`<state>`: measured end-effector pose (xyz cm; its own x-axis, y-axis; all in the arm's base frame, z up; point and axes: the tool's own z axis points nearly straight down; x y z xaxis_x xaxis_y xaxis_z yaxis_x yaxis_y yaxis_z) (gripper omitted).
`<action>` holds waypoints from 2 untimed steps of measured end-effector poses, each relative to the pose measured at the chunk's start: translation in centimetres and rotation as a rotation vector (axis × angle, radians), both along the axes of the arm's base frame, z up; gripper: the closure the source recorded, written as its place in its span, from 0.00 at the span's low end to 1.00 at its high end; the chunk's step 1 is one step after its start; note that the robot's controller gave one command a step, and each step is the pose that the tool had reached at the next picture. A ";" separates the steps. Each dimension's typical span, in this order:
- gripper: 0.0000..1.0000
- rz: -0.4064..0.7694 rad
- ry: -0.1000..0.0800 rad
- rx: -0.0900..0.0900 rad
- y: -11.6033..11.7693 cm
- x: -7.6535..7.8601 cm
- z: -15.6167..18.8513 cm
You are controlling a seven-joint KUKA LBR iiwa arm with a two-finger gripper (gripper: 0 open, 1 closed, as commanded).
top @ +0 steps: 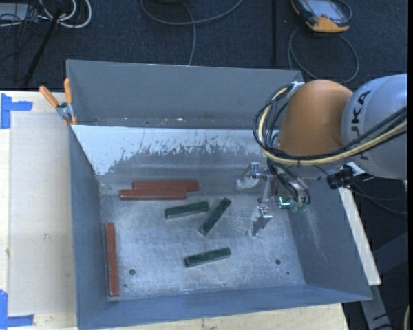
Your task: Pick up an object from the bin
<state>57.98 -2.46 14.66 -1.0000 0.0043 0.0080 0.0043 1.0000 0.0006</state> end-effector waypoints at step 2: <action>1.00 0.055 -0.026 0.001 5.5 2.5 -6.8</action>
Offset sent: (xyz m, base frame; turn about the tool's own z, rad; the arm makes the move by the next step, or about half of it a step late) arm 0.0187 0.0537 -0.0766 -0.0538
